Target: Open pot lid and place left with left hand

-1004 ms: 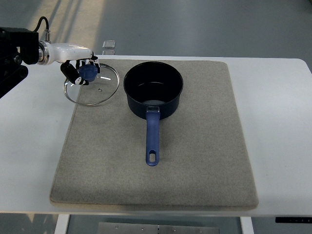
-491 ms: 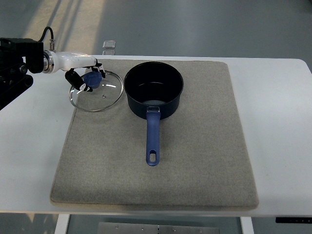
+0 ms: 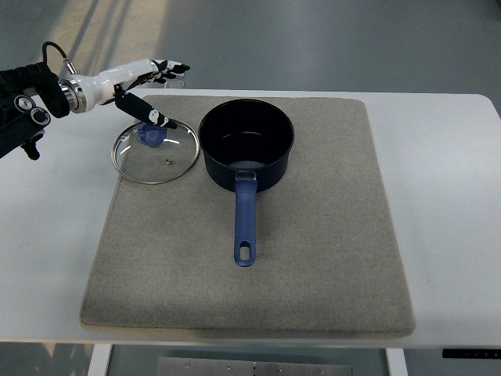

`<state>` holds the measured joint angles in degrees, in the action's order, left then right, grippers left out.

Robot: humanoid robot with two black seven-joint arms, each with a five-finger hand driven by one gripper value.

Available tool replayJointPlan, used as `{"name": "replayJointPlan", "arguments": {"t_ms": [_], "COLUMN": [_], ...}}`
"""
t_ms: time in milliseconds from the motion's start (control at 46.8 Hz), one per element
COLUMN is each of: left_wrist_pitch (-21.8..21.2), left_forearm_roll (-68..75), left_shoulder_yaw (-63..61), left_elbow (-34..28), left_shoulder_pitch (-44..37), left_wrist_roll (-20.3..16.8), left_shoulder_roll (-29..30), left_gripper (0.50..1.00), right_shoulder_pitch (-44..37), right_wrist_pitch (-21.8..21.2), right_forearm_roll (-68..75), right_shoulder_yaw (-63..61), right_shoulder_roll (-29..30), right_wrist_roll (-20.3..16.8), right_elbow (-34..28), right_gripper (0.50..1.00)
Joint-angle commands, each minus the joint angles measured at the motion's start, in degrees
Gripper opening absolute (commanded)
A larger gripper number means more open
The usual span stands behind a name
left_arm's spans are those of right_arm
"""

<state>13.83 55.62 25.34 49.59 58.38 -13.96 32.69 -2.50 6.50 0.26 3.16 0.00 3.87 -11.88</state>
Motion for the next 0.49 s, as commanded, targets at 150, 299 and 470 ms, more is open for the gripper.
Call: {"name": "replayJointPlan", "arguments": {"t_ms": [150, 299, 470], "left_wrist_pitch": [0.50, 4.09, 16.65], "left_forearm_roll": [-33.44, -44.27, -52.53], "left_shoulder_yaw": [0.24, 0.15, 0.41], "left_elbow": [-3.27, -6.35, -12.23], "left_shoulder_pitch": [-0.90, -1.25, -1.60], "left_wrist_roll": [0.07, 0.07, 0.42], "left_shoulder_roll": [0.36, 0.45, 0.62], "left_gripper": [0.992, 0.992, 0.992], "right_shoulder_pitch": [-0.05, -0.05, -0.05], "right_wrist_pitch": [0.00, 0.00, 0.00], "right_forearm_roll": [0.00, 0.00, 0.00], "right_shoulder_yaw": [0.00, 0.00, 0.00], "right_shoulder_roll": [0.00, 0.00, 0.00], "right_wrist_roll": [-0.01, -0.01, -0.01], "right_elbow": [0.02, 0.02, 0.02], "right_gripper": [0.915, 0.917, 0.917]}}
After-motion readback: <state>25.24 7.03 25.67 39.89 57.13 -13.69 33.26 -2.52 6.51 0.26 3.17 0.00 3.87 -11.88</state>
